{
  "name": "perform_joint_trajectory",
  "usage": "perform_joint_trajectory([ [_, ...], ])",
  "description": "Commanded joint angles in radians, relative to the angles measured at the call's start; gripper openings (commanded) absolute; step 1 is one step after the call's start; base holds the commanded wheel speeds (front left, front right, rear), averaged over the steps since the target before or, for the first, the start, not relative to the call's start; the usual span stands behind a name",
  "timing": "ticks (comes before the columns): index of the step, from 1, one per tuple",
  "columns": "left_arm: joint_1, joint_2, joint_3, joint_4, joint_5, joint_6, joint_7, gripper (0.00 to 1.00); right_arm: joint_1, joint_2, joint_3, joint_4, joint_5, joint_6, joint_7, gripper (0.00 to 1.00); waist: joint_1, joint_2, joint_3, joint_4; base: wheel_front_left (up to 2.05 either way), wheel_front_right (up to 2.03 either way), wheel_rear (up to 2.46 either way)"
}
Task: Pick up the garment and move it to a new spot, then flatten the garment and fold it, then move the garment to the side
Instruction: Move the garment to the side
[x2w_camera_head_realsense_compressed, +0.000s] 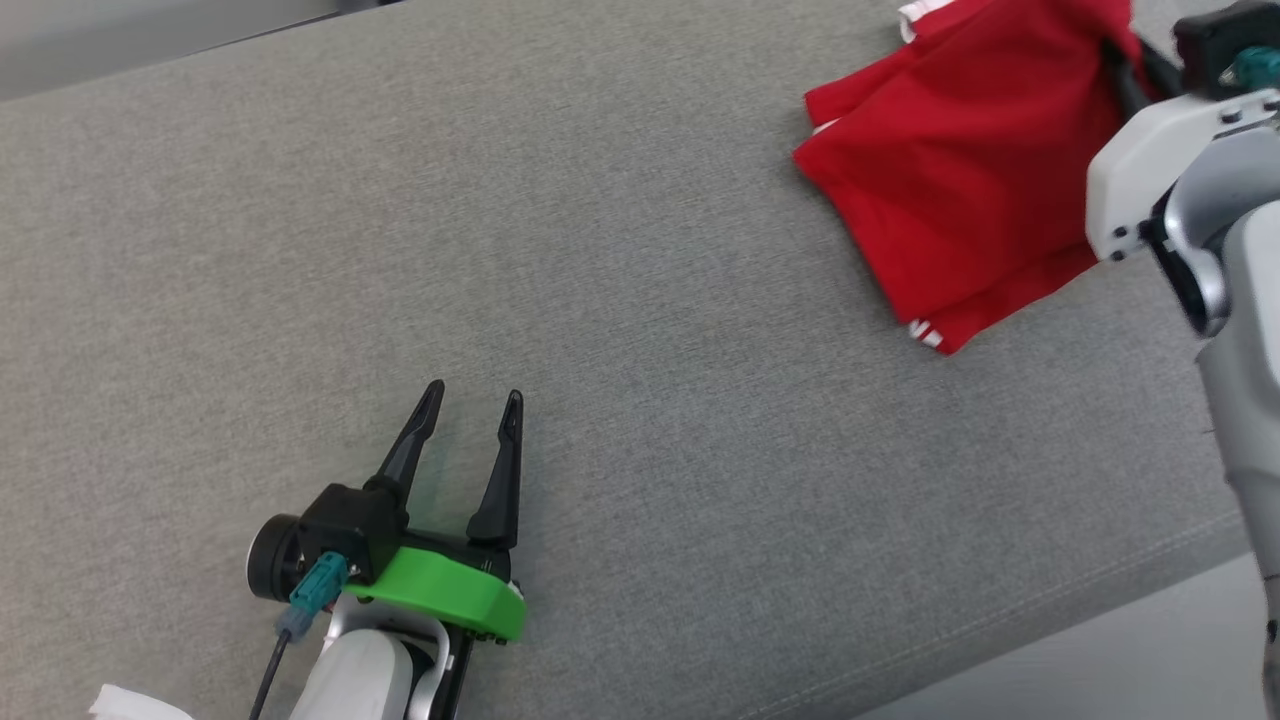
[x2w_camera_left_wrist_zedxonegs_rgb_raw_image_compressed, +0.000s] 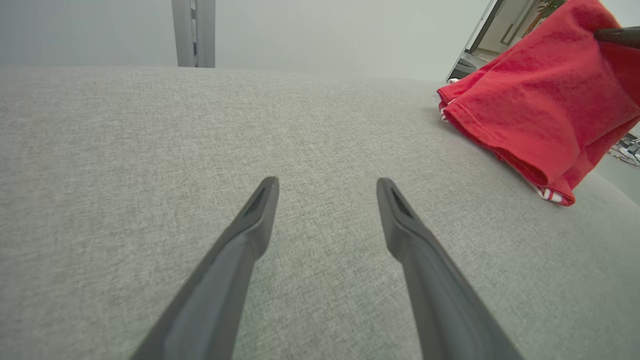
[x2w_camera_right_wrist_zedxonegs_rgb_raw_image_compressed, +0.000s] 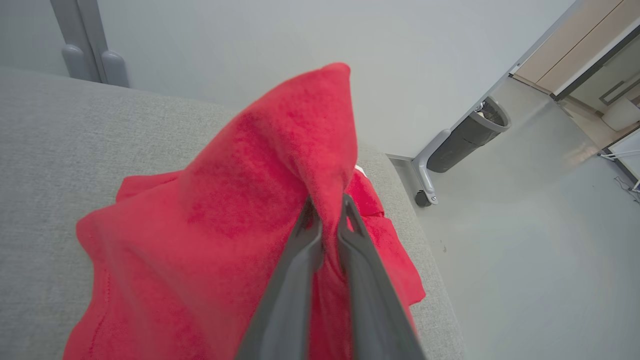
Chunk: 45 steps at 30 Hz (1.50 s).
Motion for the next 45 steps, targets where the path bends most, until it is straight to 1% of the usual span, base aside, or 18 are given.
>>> perform_joint_trajectory([
  [1,-0.019,0.001,-0.001,-0.002,-0.003,-0.005,-0.003,1.0,-0.029,-0.031,-0.001,0.01,-0.003,-0.002,0.011,0.0,0.0,-0.0001,0.026,0.05,0.0,0.0,0.0],
  [5,-0.029,-0.002,-0.008,-0.008,-0.001,-0.005,-0.003,1.0,-0.09,-0.11,-0.015,0.058,-0.009,-0.002,0.038,0.0,0.0,-0.0001,0.05,0.101,0.0,0.0,0.0],
  [11,-0.043,-0.002,-0.027,-0.034,0.005,-0.005,-0.003,1.0,-0.164,-0.209,-0.044,0.143,-0.032,-0.002,0.054,0.0,0.0,-0.0001,0.088,0.154,0.0,0.0,0.0],
  [18,-0.055,-0.003,-0.049,-0.05,0.018,-0.005,-0.003,1.0,-0.218,-0.261,-0.103,0.225,-0.078,-0.002,0.048,0.0,0.0,-0.0001,0.129,0.184,0.0,0.0,0.0],
  [19,-0.056,-0.002,-0.05,-0.05,0.018,-0.005,-0.003,1.0,-0.222,-0.26,-0.116,0.238,-0.096,-0.002,0.048,0.07,0.0,-0.0001,0.134,0.184,0.0,0.0,0.0],
  [21,-0.057,-0.002,-0.052,-0.049,0.018,-0.005,-0.003,1.0,-0.224,-0.26,-0.14,0.257,-0.124,-0.002,0.04,0.44,0.0,-0.0001,0.139,0.186,0.0,0.0,0.0],
  [22,-0.058,-0.002,-0.054,-0.048,0.019,-0.005,-0.003,1.0,-0.226,-0.261,-0.165,0.268,-0.142,-0.002,0.033,0.98,0.0,-0.0001,0.142,0.187,0.0,0.0,0.0],
  [23,-0.061,-0.002,-0.057,-0.047,0.02,-0.005,-0.003,1.0,-0.226,-0.258,-0.195,0.279,-0.16,-0.002,0.019,1.0,0.0,-0.0001,0.145,0.188,0.0,0.0,0.0],
  [27,-0.065,-0.003,-0.066,-0.04,0.016,-0.005,-0.003,1.0,-0.206,-0.23,-0.288,0.321,-0.213,-0.002,-0.026,1.0,0.0,-0.0001,0.141,0.191,0.0,0.0,0.0],
  [30,-0.062,-0.001,-0.063,-0.035,0.012,-0.005,-0.003,1.0,-0.198,-0.21,-0.331,0.341,-0.243,-0.002,-0.048,1.0,0.0,-0.0001,0.129,0.187,0.0,0.0,0.0],
  [33,-0.055,0.003,-0.054,-0.035,0.011,-0.005,-0.003,1.0,-0.195,-0.175,-0.356,0.352,-0.266,-0.002,-0.081,1.0,0.0,-0.0001,0.11,0.18,0.0,0.0,0.0],
  [36,-0.051,0.003,-0.038,-0.036,0.008,-0.005,-0.003,1.0,-0.198,-0.142,-0.36,0.359,-0.273,-0.002,-0.118,1.0,0.0,-0.0001,0.088,0.174,0.0,0.0,0.0],
  [38,-0.05,0.003,-0.008,-0.038,0.008,-0.005,-0.003,1.0,-0.2,-0.107,-0.337,0.363,-0.276,-0.002,-0.164,1.0,0.0,-0.0001,0.056,0.17,0.0,0.0,0.0],
  [45,-0.043,-0.003,0.069,-0.033,-0.021,-0.005,-0.003,1.0,-0.175,-0.017,-0.283,0.388,-0.223,-0.002,-0.288,1.0,0.0,-0.0001,-0.044,0.184,0.0,0.0,0.0],
])
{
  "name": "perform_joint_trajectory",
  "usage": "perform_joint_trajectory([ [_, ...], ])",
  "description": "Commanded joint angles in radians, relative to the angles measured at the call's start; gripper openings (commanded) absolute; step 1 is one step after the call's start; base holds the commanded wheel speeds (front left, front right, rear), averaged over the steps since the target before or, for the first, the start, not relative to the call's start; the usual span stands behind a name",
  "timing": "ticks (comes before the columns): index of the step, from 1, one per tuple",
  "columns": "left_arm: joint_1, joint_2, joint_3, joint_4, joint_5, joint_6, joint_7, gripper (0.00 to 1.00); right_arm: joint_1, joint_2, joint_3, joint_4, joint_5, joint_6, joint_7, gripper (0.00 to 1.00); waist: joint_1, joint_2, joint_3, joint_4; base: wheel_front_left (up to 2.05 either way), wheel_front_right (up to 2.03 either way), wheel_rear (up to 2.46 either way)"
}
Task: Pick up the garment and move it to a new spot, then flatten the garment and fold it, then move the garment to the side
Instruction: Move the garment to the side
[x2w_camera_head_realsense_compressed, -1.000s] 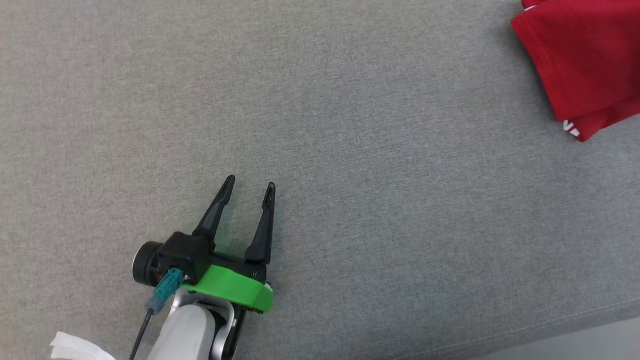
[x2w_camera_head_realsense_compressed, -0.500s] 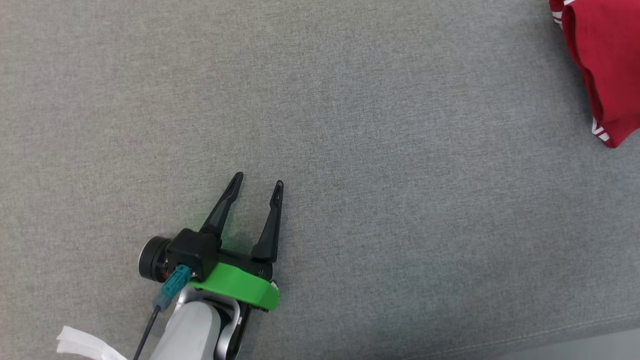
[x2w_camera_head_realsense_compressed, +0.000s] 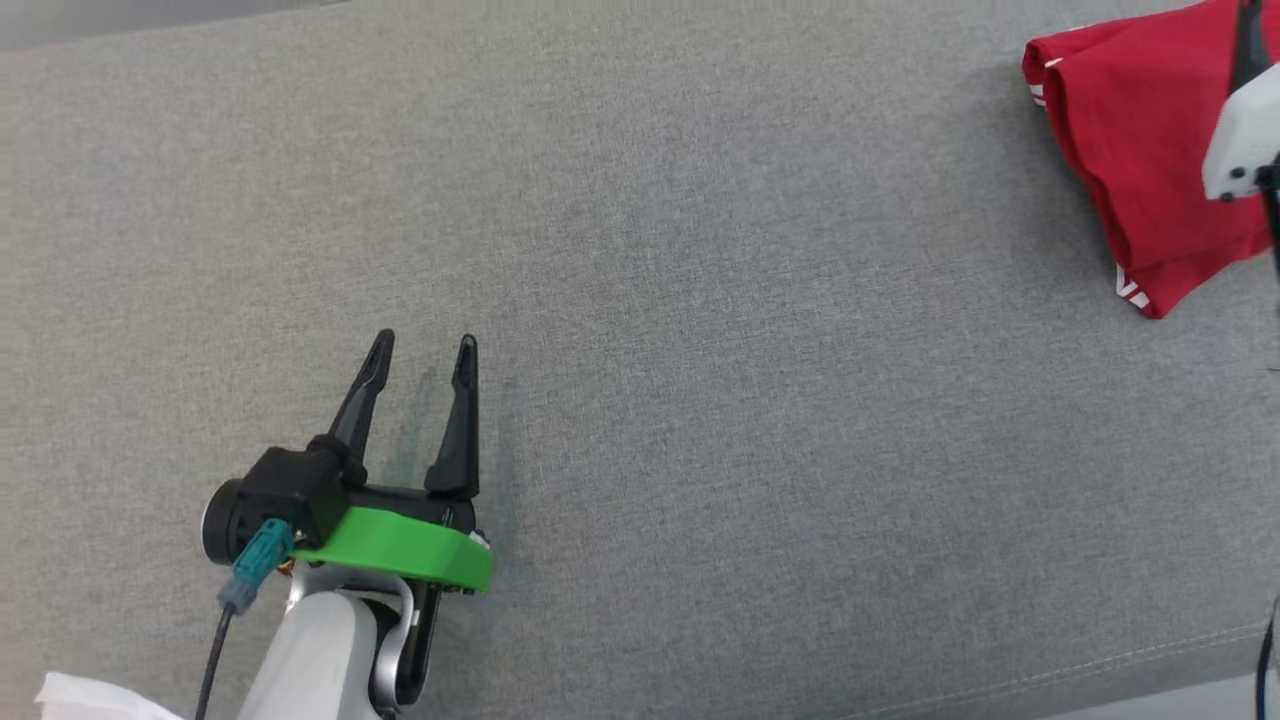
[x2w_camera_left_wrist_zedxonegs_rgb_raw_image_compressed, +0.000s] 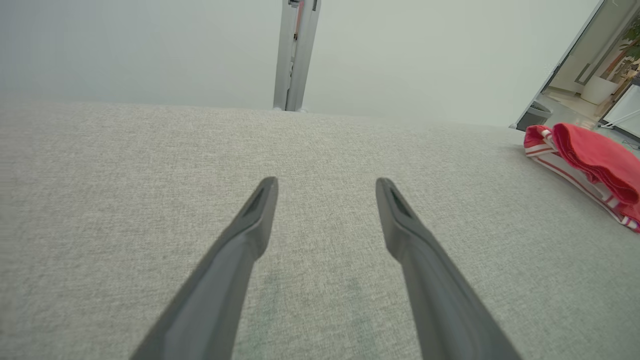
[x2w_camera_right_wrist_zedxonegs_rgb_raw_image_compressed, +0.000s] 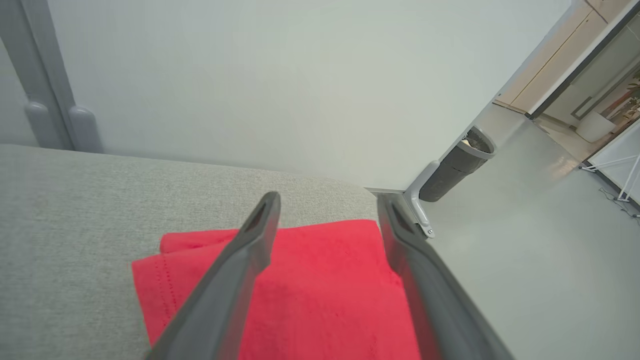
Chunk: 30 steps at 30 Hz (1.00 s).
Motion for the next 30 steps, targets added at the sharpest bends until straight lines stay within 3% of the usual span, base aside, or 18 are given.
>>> perform_joint_trajectory([
  [1,0.006,0.001,0.018,0.007,-0.01,-0.005,-0.003,1.0,0.029,0.015,0.006,0.008,0.019,-0.002,-0.024,1.0,-0.0001,0.0,-0.061,0.013,0.0,0.0,0.0],
  [8,0.044,-0.005,0.115,0.037,-0.038,0.02,-0.003,1.0,0.12,0.121,0.027,0.003,0.099,-0.002,-0.135,1.0,-0.0001,0.0,-0.165,0.046,0.0,0.0,0.0],
  [16,0.133,-0.01,0.186,0.059,-0.03,0.044,-0.003,1.0,0.333,0.214,0.091,-0.074,0.154,-0.002,-0.172,1.0,-0.0001,0.0,-0.258,0.069,0.0,0.0,0.0],
  [24,0.24,-0.012,0.205,0.082,-0.046,0.052,-0.003,1.0,0.601,0.243,0.147,-0.248,0.273,-0.002,-0.173,1.0,-0.0001,0.0,-0.329,0.08,0.0,0.0,0.0],
  [30,0.294,-0.013,0.164,0.089,-0.079,0.046,-0.003,1.0,0.794,0.242,0.185,-0.392,0.351,-0.002,-0.174,1.0,-0.0001,0.0,-0.355,0.096,0.0,0.0,0.0],
])
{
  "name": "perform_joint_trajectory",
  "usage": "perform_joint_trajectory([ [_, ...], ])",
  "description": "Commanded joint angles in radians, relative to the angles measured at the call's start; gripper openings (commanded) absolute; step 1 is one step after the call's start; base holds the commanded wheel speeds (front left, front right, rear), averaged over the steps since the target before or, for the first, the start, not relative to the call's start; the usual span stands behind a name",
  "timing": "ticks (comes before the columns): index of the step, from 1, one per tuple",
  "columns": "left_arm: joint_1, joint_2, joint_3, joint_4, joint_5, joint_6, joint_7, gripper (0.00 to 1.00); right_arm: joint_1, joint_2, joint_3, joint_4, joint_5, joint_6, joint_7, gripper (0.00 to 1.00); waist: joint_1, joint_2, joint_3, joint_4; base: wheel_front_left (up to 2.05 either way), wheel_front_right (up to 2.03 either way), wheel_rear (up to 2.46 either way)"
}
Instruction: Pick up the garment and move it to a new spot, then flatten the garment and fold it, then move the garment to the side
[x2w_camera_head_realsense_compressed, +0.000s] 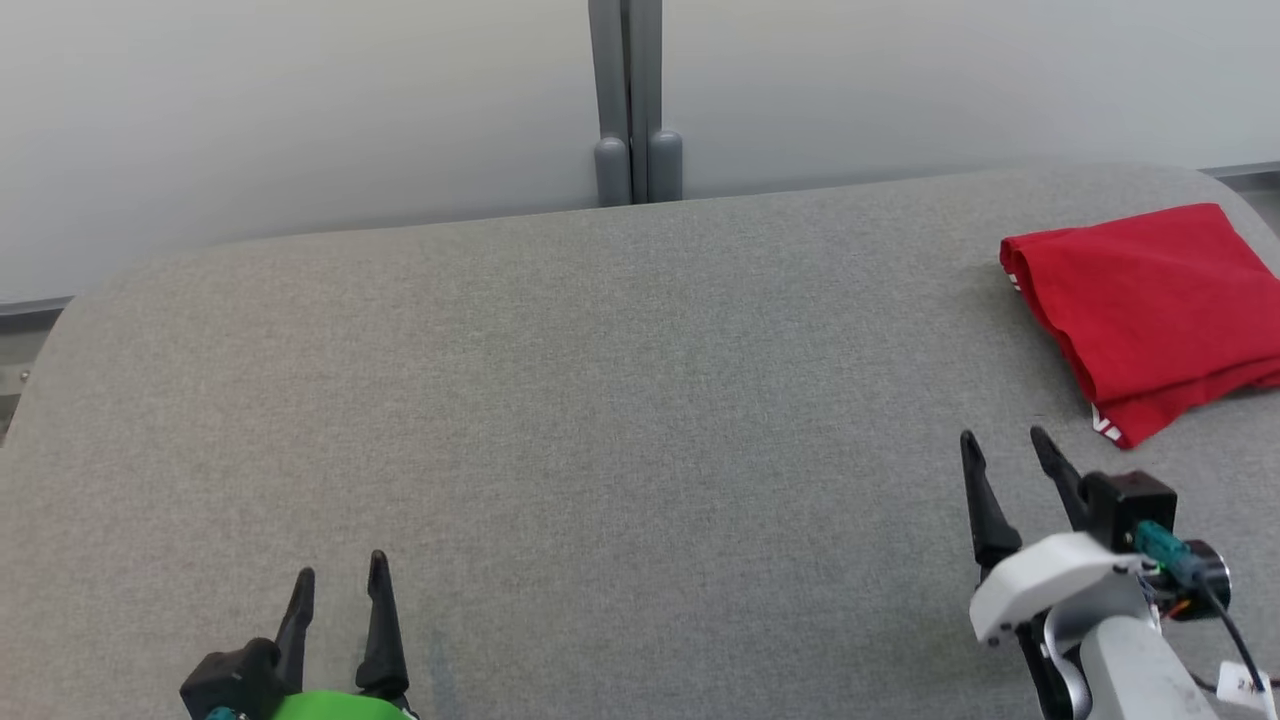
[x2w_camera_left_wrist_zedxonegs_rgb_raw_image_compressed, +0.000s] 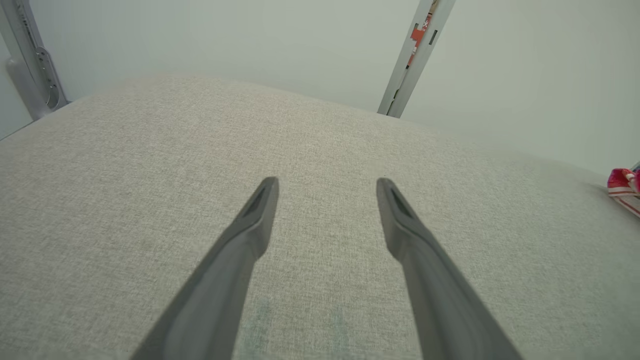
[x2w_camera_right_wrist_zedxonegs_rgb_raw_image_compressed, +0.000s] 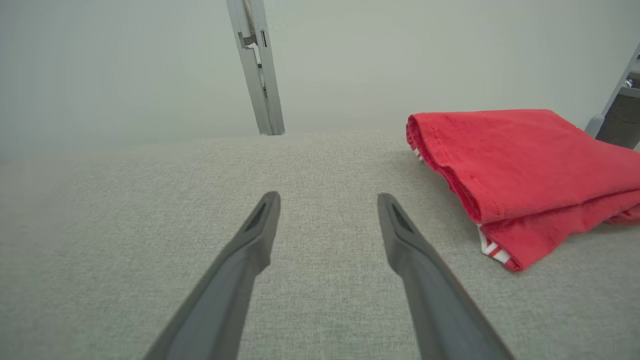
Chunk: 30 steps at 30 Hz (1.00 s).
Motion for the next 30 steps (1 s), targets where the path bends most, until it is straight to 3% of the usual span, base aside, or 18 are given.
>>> perform_joint_trajectory([
  [1,0.019,0.001,-0.011,-0.005,-0.013,0.001,-0.003,1.0,0.038,-0.004,0.009,-0.029,0.005,-0.002,-0.004,1.0,0.0,0.0,-0.014,0.014,0.0,0.0,0.0],
  [9,0.047,0.001,-0.071,-0.022,-0.029,0.018,-0.003,1.0,0.151,-0.004,0.037,-0.107,0.033,-0.002,-0.004,1.0,0.0,0.0,-0.027,0.021,0.0,0.0,0.0],
  [27,0.04,0.001,-0.082,-0.05,-0.035,0.023,-0.003,1.0,0.173,-0.004,0.022,-0.151,0.053,-0.002,-0.004,1.0,0.0,0.0,-0.027,0.027,0.0,0.0,0.0],
  [28,0.04,0.001,-0.081,-0.052,-0.037,0.022,-0.003,0.0,0.174,-0.004,0.02,-0.158,0.053,-0.002,-0.004,0.0,0.0,0.0,-0.026,0.029,0.0,0.0,0.0],
  [30,0.033,-0.001,-0.085,-0.04,-0.039,0.025,0.002,0.0,0.168,0.002,0.021,-0.143,0.053,0.0,0.003,0.0,0.0,0.0,-0.027,0.028,0.0,0.0,0.0],
])
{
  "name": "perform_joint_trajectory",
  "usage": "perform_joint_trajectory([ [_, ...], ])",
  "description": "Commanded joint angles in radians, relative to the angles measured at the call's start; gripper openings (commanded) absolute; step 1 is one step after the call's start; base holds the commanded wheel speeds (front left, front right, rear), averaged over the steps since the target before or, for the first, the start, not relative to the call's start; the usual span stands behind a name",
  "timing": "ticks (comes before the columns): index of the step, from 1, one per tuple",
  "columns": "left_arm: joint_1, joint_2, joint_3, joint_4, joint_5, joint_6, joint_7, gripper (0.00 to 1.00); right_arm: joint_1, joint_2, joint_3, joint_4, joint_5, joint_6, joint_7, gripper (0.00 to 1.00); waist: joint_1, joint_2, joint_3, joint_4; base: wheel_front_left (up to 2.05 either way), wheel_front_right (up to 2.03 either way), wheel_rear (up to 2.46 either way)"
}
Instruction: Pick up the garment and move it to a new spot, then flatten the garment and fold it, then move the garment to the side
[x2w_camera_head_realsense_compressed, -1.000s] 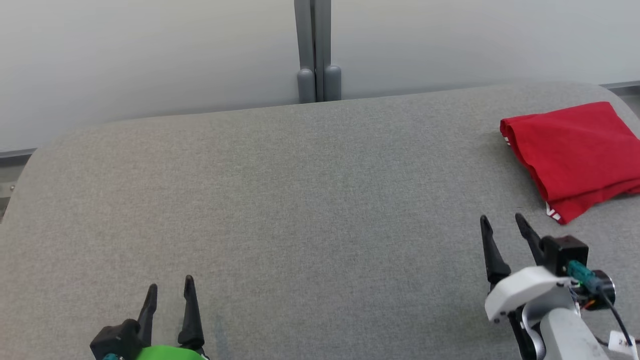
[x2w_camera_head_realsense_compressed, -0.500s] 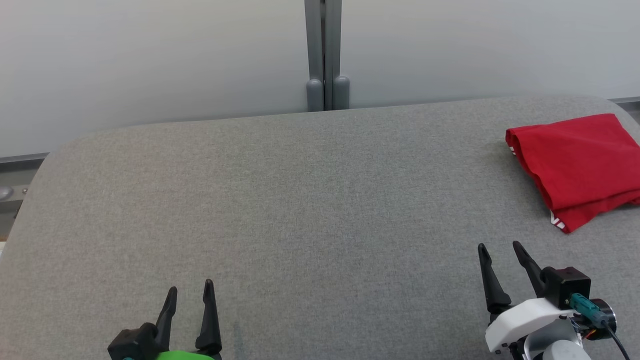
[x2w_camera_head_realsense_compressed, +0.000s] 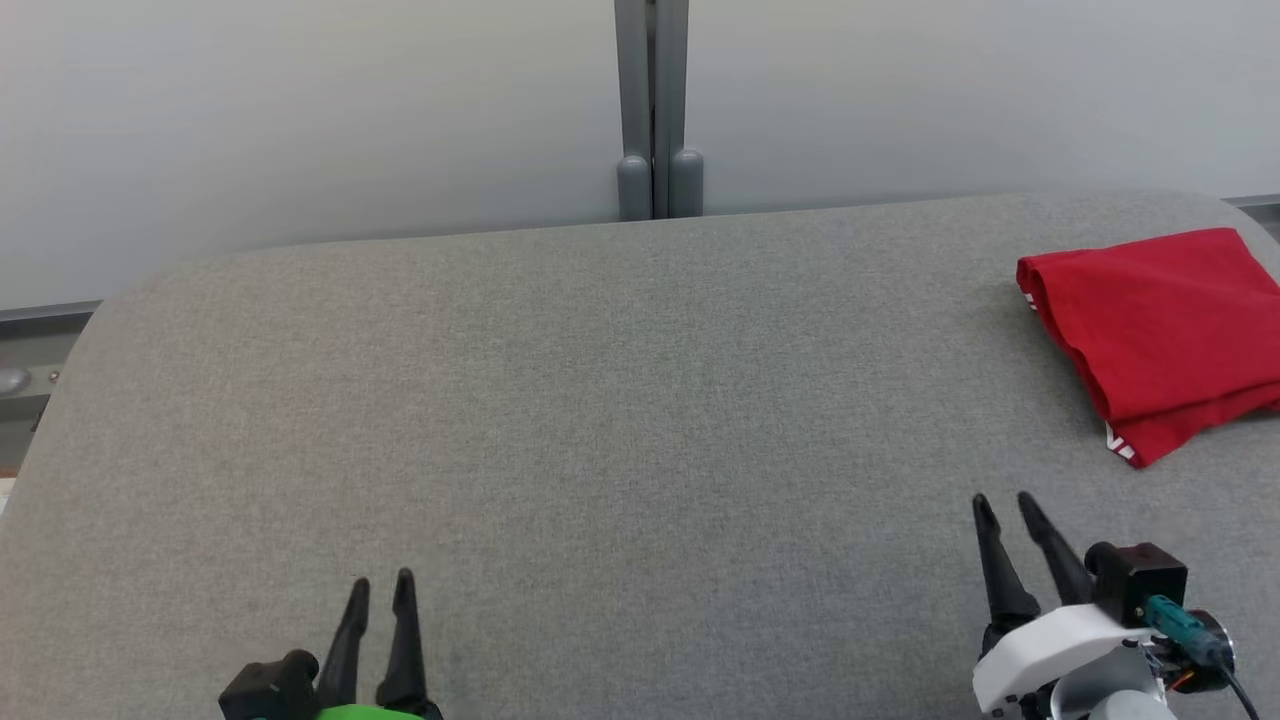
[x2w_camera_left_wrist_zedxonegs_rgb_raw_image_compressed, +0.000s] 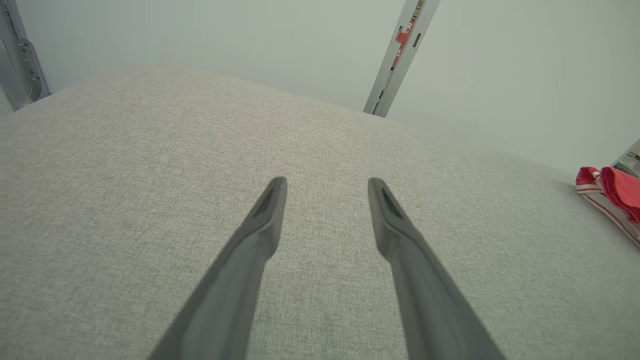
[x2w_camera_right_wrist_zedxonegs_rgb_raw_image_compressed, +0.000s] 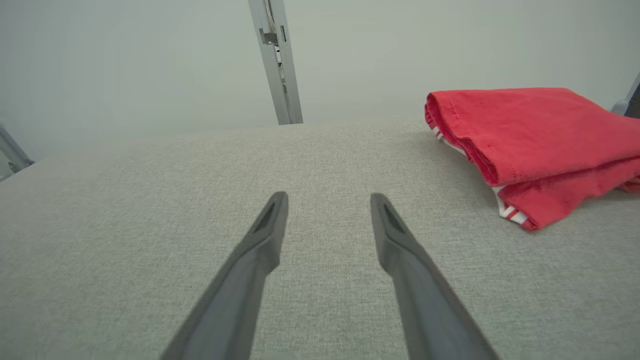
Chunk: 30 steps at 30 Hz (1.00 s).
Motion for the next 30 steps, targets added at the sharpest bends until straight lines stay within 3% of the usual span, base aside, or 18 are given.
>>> perform_joint_trajectory([
  [1,0.001,0.0,-0.001,0.008,-0.002,0.0,0.002,0.0,0.003,0.002,0.0,0.007,0.002,0.0,0.001,0.0,0.0,0.0,0.0,0.0,0.0,0.0,0.0],
  [30,-0.068,0.008,0.081,0.002,-0.423,-0.027,0.124,0.0,-0.011,0.0,-0.033,-0.03,0.493,0.0,0.131,0.0,0.0,0.0,0.006,-0.006,0.0,0.0,0.0],
])
